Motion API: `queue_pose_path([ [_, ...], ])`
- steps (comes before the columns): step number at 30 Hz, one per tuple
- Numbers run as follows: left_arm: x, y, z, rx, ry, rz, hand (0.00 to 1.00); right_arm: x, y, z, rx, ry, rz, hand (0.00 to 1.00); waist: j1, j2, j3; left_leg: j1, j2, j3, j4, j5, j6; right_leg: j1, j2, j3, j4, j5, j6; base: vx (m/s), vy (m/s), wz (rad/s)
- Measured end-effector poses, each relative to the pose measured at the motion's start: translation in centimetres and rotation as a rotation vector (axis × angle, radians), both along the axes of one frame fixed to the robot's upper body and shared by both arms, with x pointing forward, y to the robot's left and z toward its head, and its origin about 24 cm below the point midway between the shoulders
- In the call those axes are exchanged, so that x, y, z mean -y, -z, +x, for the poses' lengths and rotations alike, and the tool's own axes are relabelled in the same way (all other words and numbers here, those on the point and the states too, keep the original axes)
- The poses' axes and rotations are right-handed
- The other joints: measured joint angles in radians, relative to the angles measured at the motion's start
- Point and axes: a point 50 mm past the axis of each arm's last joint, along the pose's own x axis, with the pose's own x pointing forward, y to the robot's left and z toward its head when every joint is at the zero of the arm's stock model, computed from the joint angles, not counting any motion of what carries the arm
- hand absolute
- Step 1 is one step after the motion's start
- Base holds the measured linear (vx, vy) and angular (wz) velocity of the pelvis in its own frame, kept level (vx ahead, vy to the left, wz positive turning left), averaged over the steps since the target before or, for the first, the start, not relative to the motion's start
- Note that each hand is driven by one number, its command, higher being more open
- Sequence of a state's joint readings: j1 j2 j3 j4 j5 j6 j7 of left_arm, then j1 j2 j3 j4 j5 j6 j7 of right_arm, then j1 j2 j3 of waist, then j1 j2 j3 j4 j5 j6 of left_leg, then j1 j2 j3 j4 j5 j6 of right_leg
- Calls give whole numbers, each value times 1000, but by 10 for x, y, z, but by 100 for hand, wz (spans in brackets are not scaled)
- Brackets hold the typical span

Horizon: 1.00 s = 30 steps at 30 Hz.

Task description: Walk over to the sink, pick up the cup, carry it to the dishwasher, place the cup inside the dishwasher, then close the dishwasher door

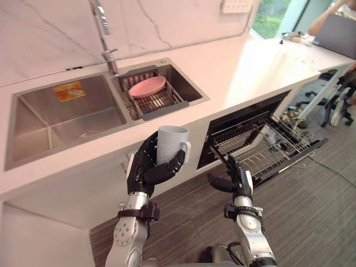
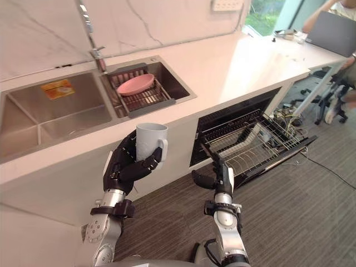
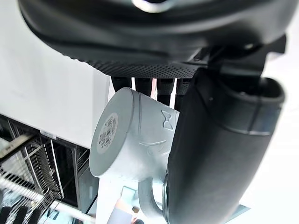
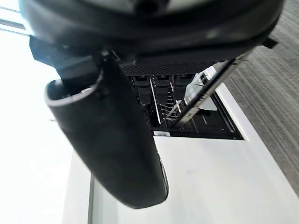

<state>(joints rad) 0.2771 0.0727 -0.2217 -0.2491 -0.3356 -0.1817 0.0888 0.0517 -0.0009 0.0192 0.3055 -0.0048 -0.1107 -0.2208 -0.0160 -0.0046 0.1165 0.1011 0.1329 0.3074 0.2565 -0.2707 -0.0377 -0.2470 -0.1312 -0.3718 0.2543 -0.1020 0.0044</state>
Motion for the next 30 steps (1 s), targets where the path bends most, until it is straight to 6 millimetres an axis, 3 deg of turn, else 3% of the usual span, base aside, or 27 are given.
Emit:
queue_pose_path([
  [1, 1, 4, 2, -14, -1, -6, 30, 5, 1, -1, -5, -3, -22, 90, -9, 23, -1, 43, 19, -9, 8, -46, -51, 16, 17, 17, 16, 121, -23, 438, -199, -16],
  [3, 3, 8, 1, -34, -2, -13, 30, 11, 2, -3, -16, -7, -48, 90, -5, 51, -14, 29, 66, -21, 70, -47, -54, 29, 56, 15, 17, 82, -30, 393, -213, -13],
  [6, 5, 11, 1, -48, -5, -23, 30, 13, 4, -10, -28, -3, -51, 90, 4, 73, 0, -133, 184, -140, 516, 6, -31, 135, 150, 10, -37, 46, -66, 349, -210, -19],
  [7, 7, 14, 0, -62, -6, -32, 30, 13, 4, -14, -26, 1, -50, 90, 18, 74, 2, -187, 199, -168, 654, 4, -38, 187, 170, 24, -64, 37, -75, 338, -109, -47],
  [9, 9, 14, 0, -61, 1, -36, 30, 15, -5, -14, 17, 11, -54, 90, 24, 66, 8, -264, 169, -174, 702, -15, -39, 230, 169, 50, -98, 34, -79, 298, -74, -42],
  [11, 11, 12, 1, -56, 2, -39, 30, 18, -12, -11, 54, 26, -62, 90, 26, 65, 9, -320, 112, -176, 541, -44, -45, 260, 155, 72, -125, 37, -75, 257, -2, -30],
  [13, 11, 12, 1, -53, -2, -31, 30, 21, -11, -12, 50, 27, -67, 90, 26, 66, 9, -310, 66, -199, 354, -30, -49, 278, 145, 79, -136, 38, -73, 209, 91, -26],
  [14, 10, 10, 3, -45, -13, -27, 30, 22, -11, -13, 50, 25, -70, 90, 29, 77, 2, -295, 36, -228, 181, 86, -39, 283, 148, 96, -140, 30, -42, 208, 159, -35],
  [15, 9, 9, 4, -42, -19, -26, 30, 22, -10, -13, 46, 24, -68, 90, 29, 74, 4, -290, 29, -227, 175, 120, -31, 288, 148, 105, -142, 26, -34, 163, 143, -28],
  [17, 4, 9, 6, -38, -31, -10, 30, 16, -9, -17, 41, 16, -36, 90, 22, 55, 3, -261, 3, -215, 121, 134, -15, 298, 122, 117, -155, 28, -17, 124, 128, -3],
  [21, 1, 8, 6, -38, -51, -7, 30, 12, -16, -19, 77, -7, 42, 90, 26, 52, 2, -201, -42, -182, 16, 172, 5, 306, 83, 141, -172, 33, 3, 71, 91, -9],
  [30, -2, 3, 11, -7, -60, 66, 30, -6, -70, -14, 376, -109, 329, 90, 12, 22, -18, -77, -57, -105, -130, 216, 4, 337, 76, 210, -199, 43, 16, 27, -9, -23],
])
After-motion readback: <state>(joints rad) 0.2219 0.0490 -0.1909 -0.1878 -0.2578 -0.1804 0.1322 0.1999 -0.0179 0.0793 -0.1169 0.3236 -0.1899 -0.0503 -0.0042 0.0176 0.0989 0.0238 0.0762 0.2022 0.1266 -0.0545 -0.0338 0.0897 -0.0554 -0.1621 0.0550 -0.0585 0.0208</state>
